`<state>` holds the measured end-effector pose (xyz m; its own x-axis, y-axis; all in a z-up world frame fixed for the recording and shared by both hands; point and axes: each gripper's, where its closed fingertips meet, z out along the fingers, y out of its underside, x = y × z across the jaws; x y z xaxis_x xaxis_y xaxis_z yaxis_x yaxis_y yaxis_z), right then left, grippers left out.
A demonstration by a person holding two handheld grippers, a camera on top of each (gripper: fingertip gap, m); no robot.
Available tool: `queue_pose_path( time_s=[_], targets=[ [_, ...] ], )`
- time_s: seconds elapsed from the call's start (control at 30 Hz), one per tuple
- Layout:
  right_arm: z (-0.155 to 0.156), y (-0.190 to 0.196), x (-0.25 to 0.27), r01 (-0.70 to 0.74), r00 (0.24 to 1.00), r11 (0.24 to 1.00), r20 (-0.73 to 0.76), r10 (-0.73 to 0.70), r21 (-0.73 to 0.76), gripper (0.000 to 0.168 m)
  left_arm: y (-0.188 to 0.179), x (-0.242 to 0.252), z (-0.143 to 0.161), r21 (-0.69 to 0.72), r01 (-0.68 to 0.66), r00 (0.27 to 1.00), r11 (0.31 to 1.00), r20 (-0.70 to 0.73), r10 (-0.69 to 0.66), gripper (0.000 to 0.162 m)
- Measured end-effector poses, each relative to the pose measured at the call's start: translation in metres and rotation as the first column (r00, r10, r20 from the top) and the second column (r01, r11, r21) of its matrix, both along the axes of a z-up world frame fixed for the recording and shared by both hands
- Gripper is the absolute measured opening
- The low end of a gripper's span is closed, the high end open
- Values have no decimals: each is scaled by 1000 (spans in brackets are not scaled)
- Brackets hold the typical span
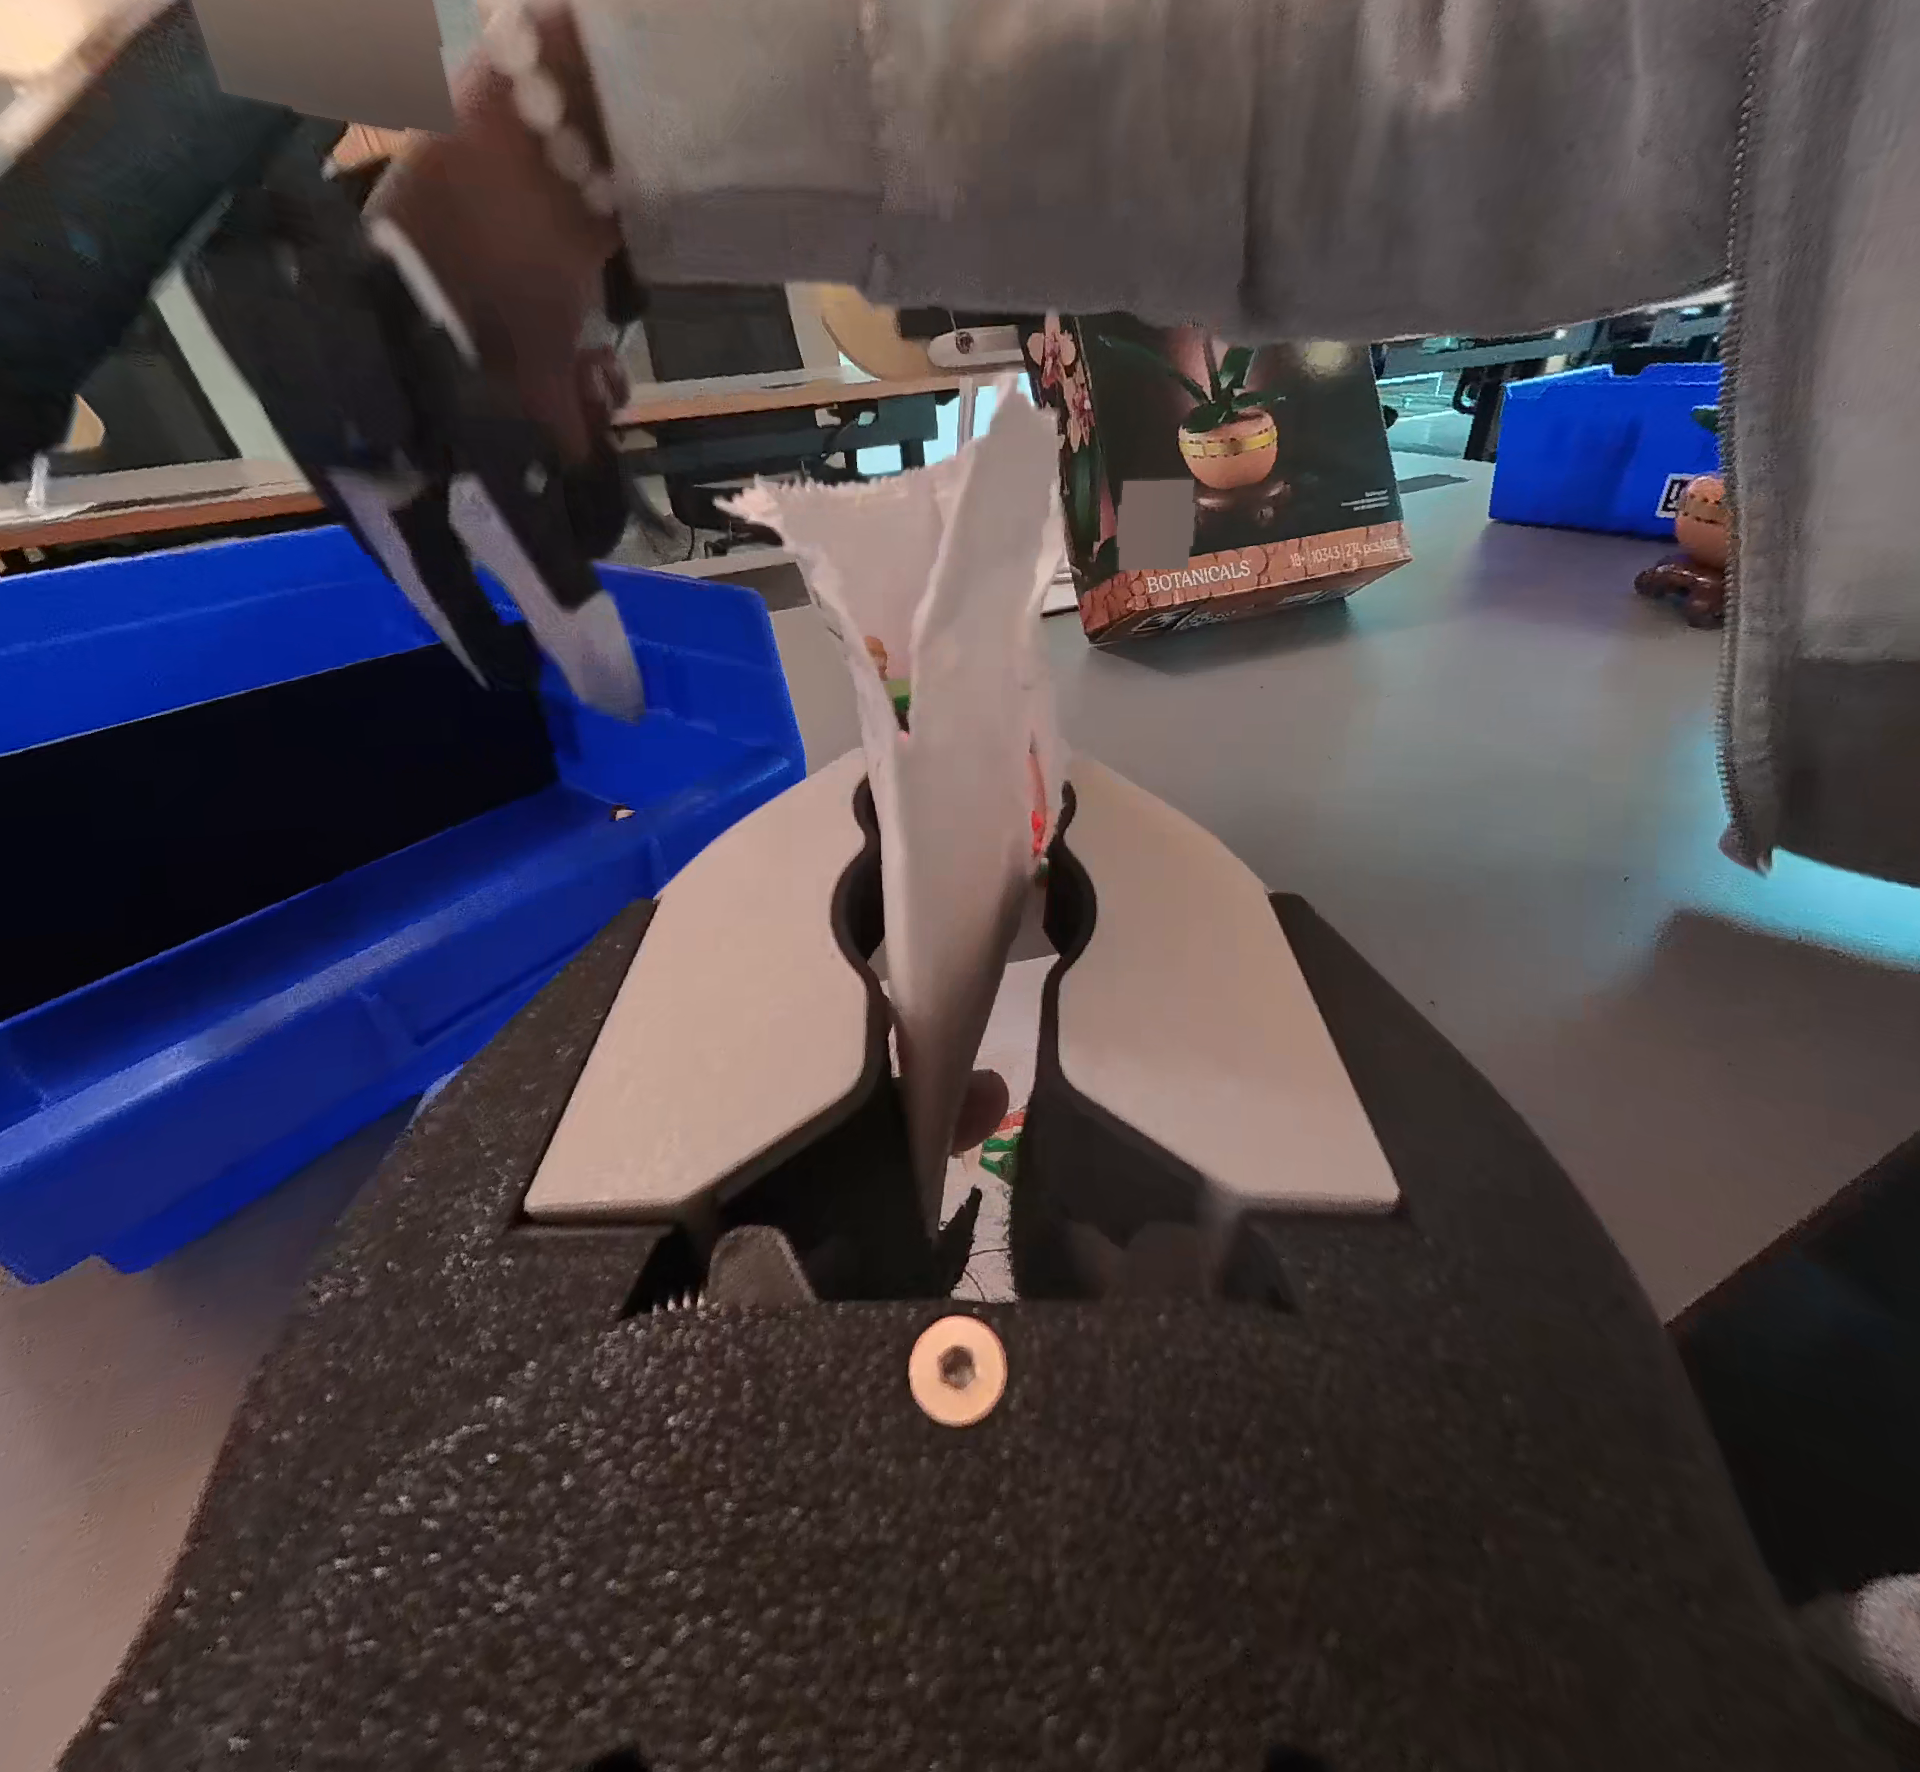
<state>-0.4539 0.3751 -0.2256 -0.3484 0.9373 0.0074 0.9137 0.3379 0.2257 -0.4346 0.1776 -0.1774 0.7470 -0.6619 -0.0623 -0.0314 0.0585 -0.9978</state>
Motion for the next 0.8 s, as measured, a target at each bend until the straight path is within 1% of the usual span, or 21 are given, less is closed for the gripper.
queue_pose_path(
  time_s=[0.07,0.1,0.27,0.37,0.4,0.47,0.57,0.6,0.63,0.67,0.7,0.77,0.8],
  targets=[
    [-12,10,-6,33,999,998,35,-34,45,40,-1,0,2,10,7,1000,1000,5,-7,26],
    [-16,10,-6,51,997,998,64,-54,43,38,-2,0,3,13,12,1000,1000,5,-12,27],
    [-31,16,5,133,967,987,206,-148,87,41,-3,1,2,18,26,1000,1000,7,-26,27],
    [-41,14,10,166,949,983,256,-182,81,42,-3,2,1,21,33,999,999,3,-33,27],
    [-42,17,11,161,946,982,269,-183,100,43,-3,2,1,22,33,999,999,-1,-33,27],
    [-47,16,10,174,943,980,272,-193,93,42,-3,3,1,22,32,999,999,-2,-32,27],
    [-49,22,10,169,939,976,278,-201,134,32,-3,2,1,18,30,1000,999,-5,-30,27],
    [-48,21,10,169,938,976,281,-202,136,33,-2,2,0,18,28,1000,999,-9,-28,27],
    [-48,21,10,170,938,976,281,-204,139,29,-2,2,-1,17,26,1000,1000,-12,-25,27],
    [-48,21,10,177,936,974,282,-211,139,21,-1,2,-1,16,24,1000,1000,-15,-24,27],
    [-48,21,10,186,934,972,280,-221,144,23,-1,2,-1,15,25,1000,1000,-16,-25,27],
    [-48,22,8,178,941,972,262,-215,156,9,-1,3,-2,14,26,1000,1000,-17,-26,27],
    [-48,22,8,179,942,971,258,-215,156,9,0,3,-2,13,26,1000,1000,-19,-25,27]
  ],
)
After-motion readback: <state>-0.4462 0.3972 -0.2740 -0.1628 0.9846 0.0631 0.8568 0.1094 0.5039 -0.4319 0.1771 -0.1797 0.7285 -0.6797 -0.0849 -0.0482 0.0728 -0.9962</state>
